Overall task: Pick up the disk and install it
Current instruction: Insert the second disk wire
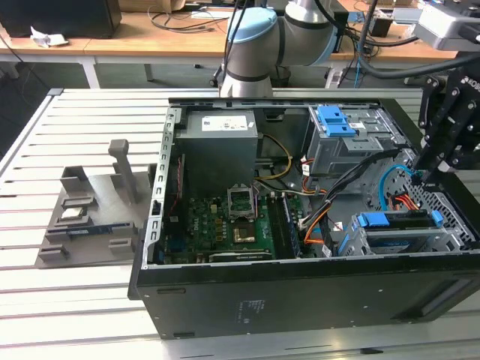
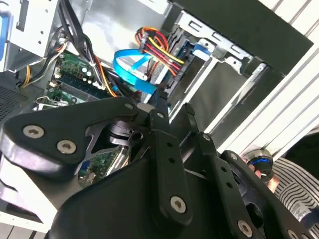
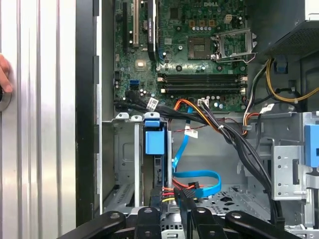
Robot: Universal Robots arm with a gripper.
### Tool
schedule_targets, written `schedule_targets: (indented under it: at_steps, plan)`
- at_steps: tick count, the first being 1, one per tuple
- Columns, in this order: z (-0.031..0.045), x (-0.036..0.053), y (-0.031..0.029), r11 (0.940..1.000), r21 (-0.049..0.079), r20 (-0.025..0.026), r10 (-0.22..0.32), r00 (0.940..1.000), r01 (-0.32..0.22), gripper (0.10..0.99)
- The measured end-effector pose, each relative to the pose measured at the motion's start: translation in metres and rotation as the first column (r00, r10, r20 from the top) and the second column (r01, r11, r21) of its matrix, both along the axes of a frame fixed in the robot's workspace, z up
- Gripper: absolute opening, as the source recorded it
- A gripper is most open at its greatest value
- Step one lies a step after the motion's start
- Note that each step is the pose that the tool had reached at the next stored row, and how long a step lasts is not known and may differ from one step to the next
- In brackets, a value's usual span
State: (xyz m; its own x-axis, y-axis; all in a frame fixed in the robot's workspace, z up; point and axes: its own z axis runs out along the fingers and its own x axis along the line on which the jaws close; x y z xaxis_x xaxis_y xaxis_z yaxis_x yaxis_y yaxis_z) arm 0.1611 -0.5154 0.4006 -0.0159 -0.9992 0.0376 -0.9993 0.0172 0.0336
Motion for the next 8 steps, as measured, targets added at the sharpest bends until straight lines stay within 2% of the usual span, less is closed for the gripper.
schedule_targets:
  at_steps: [3, 6, 8]
  plan:
    - [-0.0026, -0.0022, 0.0063, 1.0, 0.0, 0.0, 0.004, 1.0, -0.004, 0.302]
    - [-0.0118, -0.0023, 0.007, 0.9995, -0.002, -0.0004, 0.03, 0.9995, -0.03, 0.302]
    - [-0.0134, -0.0024, 0.007, 0.9995, -0.002, -0.0004, 0.032, 0.9995, -0.032, 0.302]
